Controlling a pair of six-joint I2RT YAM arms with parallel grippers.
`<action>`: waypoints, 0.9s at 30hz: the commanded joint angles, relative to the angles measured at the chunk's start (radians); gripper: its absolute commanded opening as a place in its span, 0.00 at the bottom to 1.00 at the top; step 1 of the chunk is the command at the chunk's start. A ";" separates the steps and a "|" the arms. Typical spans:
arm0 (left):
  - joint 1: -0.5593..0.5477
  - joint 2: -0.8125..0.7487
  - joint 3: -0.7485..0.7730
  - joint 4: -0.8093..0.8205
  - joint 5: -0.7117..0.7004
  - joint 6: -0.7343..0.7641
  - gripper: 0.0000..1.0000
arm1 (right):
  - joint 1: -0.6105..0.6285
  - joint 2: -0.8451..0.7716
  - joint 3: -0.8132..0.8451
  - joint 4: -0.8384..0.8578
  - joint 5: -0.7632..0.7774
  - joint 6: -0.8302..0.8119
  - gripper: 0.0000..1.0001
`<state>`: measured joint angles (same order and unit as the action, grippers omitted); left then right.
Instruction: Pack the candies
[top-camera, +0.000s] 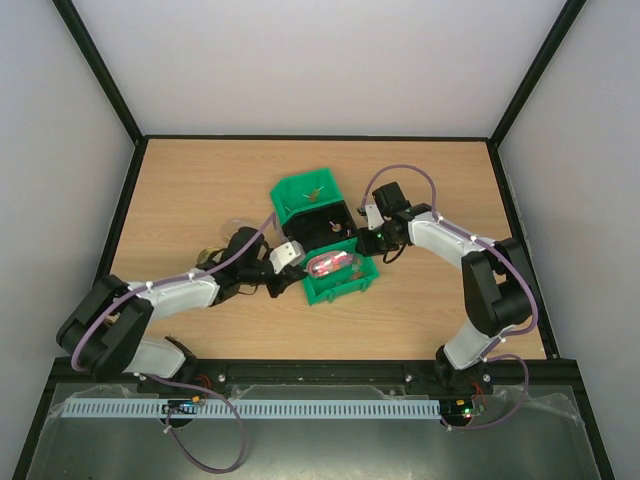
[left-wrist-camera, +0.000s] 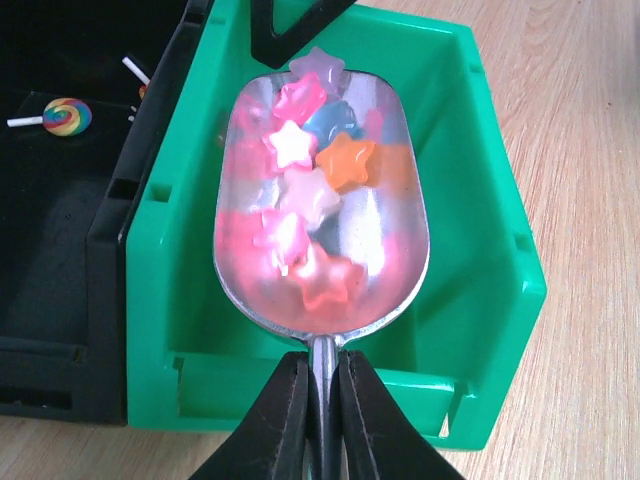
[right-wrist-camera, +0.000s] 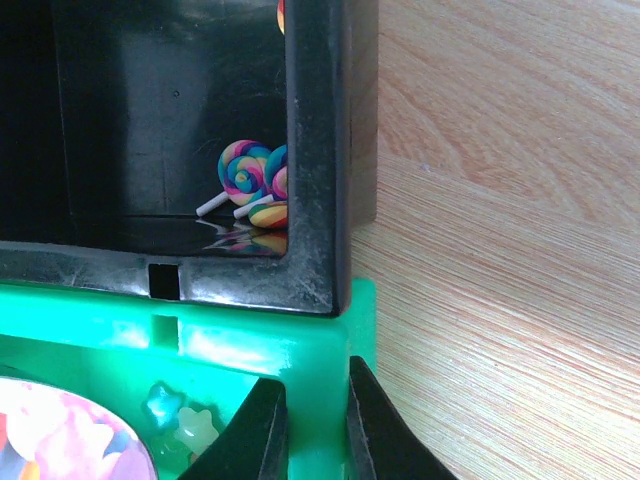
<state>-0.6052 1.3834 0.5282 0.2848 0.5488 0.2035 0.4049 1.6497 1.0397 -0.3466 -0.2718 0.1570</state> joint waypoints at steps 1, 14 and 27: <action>0.000 -0.048 -0.020 0.058 0.011 0.013 0.02 | -0.011 -0.030 0.020 -0.046 0.010 -0.018 0.01; 0.116 -0.242 0.057 -0.238 0.079 0.042 0.02 | -0.021 -0.028 0.023 -0.038 0.030 -0.028 0.01; 0.567 -0.343 0.292 -0.861 0.139 0.357 0.02 | -0.029 -0.017 0.035 -0.017 0.023 -0.015 0.01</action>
<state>-0.1555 1.0595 0.7490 -0.3340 0.6388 0.4026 0.3855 1.6493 1.0409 -0.3462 -0.2600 0.1390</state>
